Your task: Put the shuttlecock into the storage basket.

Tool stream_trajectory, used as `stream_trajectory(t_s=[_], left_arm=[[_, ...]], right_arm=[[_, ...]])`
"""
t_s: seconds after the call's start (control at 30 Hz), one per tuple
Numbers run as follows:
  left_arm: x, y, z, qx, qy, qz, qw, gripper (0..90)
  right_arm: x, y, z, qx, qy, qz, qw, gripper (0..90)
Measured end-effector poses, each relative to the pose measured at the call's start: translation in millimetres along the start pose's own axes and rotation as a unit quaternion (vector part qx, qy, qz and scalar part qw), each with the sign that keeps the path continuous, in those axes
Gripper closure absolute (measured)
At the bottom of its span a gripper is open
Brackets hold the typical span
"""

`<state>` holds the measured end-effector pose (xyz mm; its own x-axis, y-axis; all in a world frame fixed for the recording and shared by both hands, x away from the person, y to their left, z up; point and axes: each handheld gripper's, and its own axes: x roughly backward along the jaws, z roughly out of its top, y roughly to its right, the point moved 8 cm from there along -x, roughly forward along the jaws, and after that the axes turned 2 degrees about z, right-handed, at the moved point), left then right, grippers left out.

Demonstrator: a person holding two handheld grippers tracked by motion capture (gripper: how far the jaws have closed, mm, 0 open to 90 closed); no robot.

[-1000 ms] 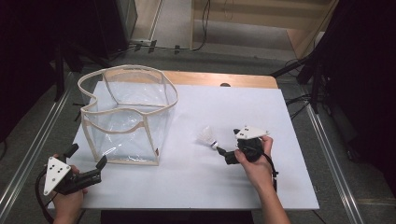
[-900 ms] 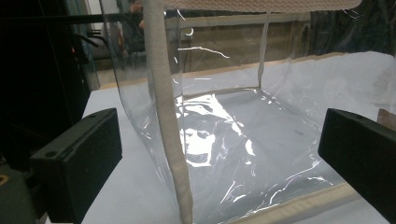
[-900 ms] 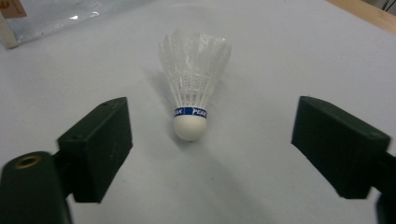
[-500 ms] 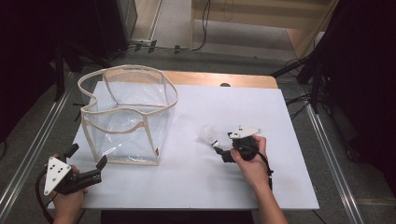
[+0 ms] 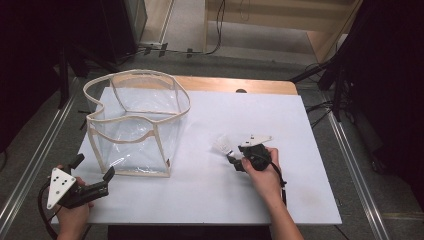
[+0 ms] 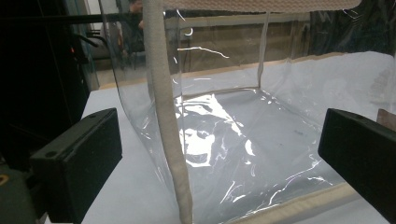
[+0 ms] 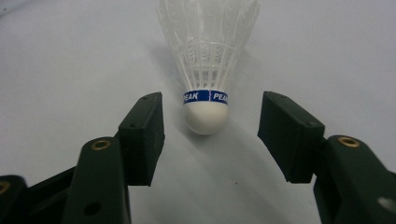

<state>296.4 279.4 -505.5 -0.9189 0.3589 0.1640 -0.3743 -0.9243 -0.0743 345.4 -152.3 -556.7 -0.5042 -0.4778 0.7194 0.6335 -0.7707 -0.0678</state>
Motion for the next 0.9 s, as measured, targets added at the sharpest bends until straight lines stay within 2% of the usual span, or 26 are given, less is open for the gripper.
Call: stream_trajectory(t_s=[0.4, 0.47, 0.67, 0.8, 0.9], left_arm=[[-0.1, 0.1, 0.0, 0.000, 0.000, 0.000, 1.0000, 0.3], [-0.1, 0.1, 0.0, 0.000, 0.000, 0.000, 1.0000, 0.3], [-0.3, 0.3, 0.0, -0.001, 0.000, 0.000, 1.0000, 0.3], [-0.3, 0.3, -0.1, -0.001, 0.000, 0.000, 1.0000, 0.3], [-0.3, 0.3, 0.0, 0.000, 0.000, 0.000, 1.0000, 0.3]], right_arm=[[-8.2, -1.1, -0.6, -0.004, -0.015, -0.002, 0.9999, 48.8], [-10.2, -2.1, -0.8, -0.003, -0.019, -0.002, 0.9998, 52.8], [-14.7, -2.2, -1.6, -0.001, -0.024, -0.005, 0.9997, 53.9], [-16.2, -0.8, -1.8, 0.000, -0.025, -0.011, 0.9996, 62.4], [-16.0, -0.6, -1.0, -0.002, -0.025, -0.012, 0.9996, 62.7]])
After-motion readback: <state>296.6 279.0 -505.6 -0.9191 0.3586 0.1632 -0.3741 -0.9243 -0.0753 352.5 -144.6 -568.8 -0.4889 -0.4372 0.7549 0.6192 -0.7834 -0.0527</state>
